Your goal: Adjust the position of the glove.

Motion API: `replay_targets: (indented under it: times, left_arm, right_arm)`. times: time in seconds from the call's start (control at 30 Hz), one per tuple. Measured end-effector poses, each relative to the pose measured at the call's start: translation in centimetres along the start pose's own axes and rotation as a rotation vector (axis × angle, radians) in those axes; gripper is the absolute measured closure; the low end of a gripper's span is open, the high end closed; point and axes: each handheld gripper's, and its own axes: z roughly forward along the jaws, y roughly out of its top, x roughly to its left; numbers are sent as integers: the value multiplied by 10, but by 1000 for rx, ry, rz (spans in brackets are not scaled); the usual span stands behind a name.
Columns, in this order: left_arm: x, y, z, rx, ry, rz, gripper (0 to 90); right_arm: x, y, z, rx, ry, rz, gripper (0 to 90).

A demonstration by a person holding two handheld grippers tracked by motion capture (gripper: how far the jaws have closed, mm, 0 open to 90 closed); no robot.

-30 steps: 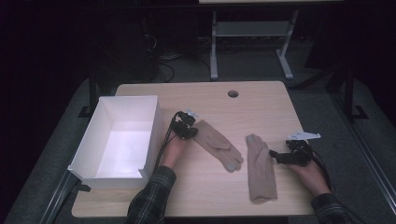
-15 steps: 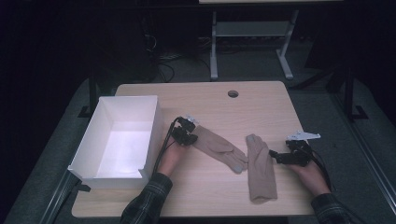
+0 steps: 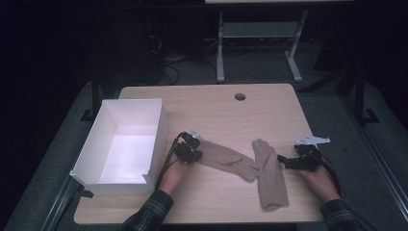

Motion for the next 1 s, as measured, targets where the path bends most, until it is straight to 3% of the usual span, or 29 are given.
replay_targets:
  times: [0.43,0.77,0.87,1.0]
  left_arm:
    - [-28,-31,-23,17,-45,25,895]
    - [-46,-60,-43,17,-112,39,887]
    - [-47,-59,-47,3,-131,60,875]
    - [-52,-43,-48,-44,-154,91,889]
  right_arm:
    - [0,0,0,1,0,0,158]
    - [1,0,0,1,0,1,159]
    - [1,0,0,1,0,2,158]
    - [1,0,0,1,0,1,158]
